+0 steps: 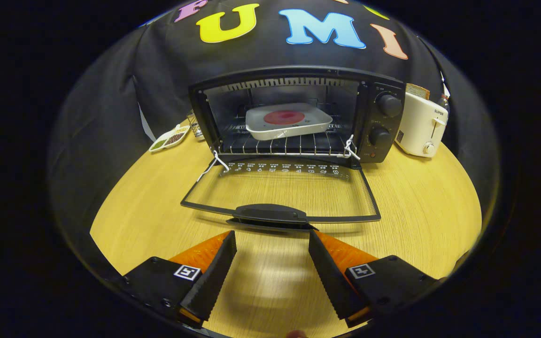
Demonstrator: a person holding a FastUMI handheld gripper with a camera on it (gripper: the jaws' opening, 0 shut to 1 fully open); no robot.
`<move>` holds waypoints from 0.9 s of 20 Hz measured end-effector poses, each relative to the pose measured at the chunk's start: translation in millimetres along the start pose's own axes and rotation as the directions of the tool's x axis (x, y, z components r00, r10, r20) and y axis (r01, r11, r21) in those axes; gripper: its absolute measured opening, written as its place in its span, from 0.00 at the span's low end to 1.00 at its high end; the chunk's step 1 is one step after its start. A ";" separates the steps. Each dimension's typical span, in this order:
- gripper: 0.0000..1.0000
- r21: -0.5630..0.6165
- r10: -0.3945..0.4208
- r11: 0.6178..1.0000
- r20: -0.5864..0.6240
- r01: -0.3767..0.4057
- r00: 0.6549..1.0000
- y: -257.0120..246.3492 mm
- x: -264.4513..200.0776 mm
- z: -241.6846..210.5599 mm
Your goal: Open the toaster oven, put the food inside, and close the toaster oven door.
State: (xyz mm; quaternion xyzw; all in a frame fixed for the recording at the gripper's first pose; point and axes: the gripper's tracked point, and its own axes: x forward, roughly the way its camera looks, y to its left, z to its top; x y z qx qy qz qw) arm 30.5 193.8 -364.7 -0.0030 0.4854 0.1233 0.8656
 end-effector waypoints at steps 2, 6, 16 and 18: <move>0.98 -0.015 -0.021 1.000 -0.030 0.020 0.999 -1.7 6.2 -7.9; 0.99 -0.030 -0.071 0.997 -0.051 0.070 0.996 -7.8 18.0 -12.9; 0.98 0.009 -0.171 0.985 -0.012 0.171 0.985 -8.0 18.4 0.5; 0.98 0.000 -0.176 0.984 0.020 0.176 0.984 -6.1 8.8 6.5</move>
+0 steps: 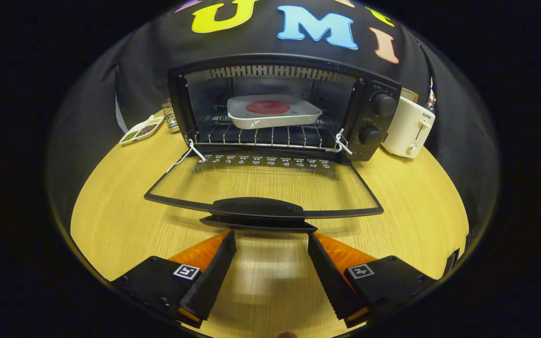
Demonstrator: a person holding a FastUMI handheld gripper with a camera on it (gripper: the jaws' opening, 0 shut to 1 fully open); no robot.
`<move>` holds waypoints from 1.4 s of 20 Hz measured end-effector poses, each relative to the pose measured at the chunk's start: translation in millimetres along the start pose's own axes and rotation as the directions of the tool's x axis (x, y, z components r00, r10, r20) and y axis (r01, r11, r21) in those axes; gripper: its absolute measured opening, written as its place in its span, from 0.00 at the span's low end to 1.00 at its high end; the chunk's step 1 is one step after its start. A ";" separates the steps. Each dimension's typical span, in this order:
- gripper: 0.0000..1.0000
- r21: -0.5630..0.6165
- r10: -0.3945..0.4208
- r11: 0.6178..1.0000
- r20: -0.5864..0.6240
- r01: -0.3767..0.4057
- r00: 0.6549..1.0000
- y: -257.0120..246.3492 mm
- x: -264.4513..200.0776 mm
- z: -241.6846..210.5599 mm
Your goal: Open the toaster oven, put the food inside, and close the toaster oven door.
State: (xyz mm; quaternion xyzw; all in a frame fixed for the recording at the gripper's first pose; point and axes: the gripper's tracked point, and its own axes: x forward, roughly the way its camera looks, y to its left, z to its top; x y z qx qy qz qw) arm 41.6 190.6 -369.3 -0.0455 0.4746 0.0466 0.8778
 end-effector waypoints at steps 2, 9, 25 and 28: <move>0.98 0.010 0.005 1.000 0.017 -0.006 1.000 -0.3 -6.0 4.9; 0.98 0.004 0.010 1.000 0.182 -0.011 0.983 -0.8 -40.1 47.3; 0.98 -0.061 0.041 0.998 0.536 -0.010 0.843 -22.1 -105.8 164.4; 0.98 -0.070 0.051 0.997 0.571 -0.014 0.819 -29.6 -128.9 165.1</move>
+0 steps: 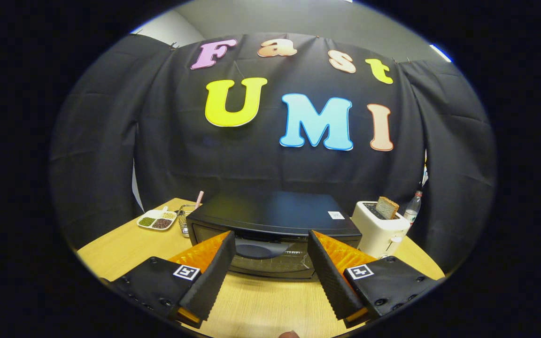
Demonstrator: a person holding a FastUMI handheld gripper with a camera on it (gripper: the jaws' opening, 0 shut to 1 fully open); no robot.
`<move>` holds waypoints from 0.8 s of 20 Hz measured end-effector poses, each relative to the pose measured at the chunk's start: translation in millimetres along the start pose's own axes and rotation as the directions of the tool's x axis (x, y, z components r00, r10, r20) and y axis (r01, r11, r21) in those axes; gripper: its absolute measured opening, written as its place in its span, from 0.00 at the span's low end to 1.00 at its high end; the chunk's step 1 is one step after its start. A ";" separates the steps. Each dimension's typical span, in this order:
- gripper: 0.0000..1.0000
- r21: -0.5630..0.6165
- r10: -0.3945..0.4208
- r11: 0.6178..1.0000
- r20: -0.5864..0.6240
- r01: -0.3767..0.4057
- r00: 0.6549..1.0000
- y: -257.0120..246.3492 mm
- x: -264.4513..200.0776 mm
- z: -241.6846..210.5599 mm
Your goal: Open the toaster oven, put the food inside, and close the toaster oven door.
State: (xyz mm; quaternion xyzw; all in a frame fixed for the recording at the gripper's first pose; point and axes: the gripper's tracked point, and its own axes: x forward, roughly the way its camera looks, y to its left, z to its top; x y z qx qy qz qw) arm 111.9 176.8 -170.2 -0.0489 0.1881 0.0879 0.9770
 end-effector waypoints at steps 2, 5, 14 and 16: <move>0.98 0.002 0.002 1.000 0.034 -0.002 0.999 -8.0 -19.6 8.8; 0.97 0.007 0.002 1.000 0.069 -0.002 0.998 -25.5 -52.1 16.9; 0.97 0.025 -0.130 0.992 0.099 0.128 0.987 -119.4 -146.9 10.1; 0.97 0.029 -0.157 0.988 0.098 0.155 0.983 -137.2 -158.7 10.4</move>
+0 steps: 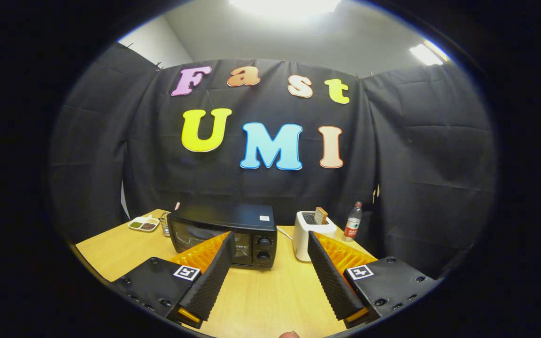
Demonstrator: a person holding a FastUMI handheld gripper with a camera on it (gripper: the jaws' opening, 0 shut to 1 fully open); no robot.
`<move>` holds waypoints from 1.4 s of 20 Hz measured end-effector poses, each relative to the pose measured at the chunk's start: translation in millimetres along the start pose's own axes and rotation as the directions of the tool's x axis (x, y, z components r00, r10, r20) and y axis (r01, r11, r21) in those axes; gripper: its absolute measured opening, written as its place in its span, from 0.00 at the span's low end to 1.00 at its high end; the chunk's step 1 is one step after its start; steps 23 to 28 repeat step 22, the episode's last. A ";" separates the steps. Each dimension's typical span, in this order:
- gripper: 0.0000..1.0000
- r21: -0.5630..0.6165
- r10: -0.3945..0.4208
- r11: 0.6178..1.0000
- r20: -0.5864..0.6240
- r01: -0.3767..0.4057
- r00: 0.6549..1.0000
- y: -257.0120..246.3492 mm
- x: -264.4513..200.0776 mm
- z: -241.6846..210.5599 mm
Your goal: Open the toaster oven, put the food inside, and close the toaster oven door.
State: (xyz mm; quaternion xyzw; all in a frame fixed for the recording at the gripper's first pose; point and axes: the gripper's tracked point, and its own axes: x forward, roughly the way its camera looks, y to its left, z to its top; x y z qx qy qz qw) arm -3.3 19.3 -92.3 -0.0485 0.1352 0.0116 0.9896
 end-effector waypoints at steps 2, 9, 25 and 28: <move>0.97 0.006 -0.024 1.000 0.020 0.024 1.000 -19.2 -2.3 7.8; 0.97 0.033 -0.048 0.998 0.074 0.046 0.996 -67.0 1.1 27.1; 0.98 0.022 0.005 1.000 0.111 -0.008 0.994 -85.4 27.3 39.4; 0.98 0.022 0.005 1.000 0.111 -0.008 0.994 -85.4 27.3 39.4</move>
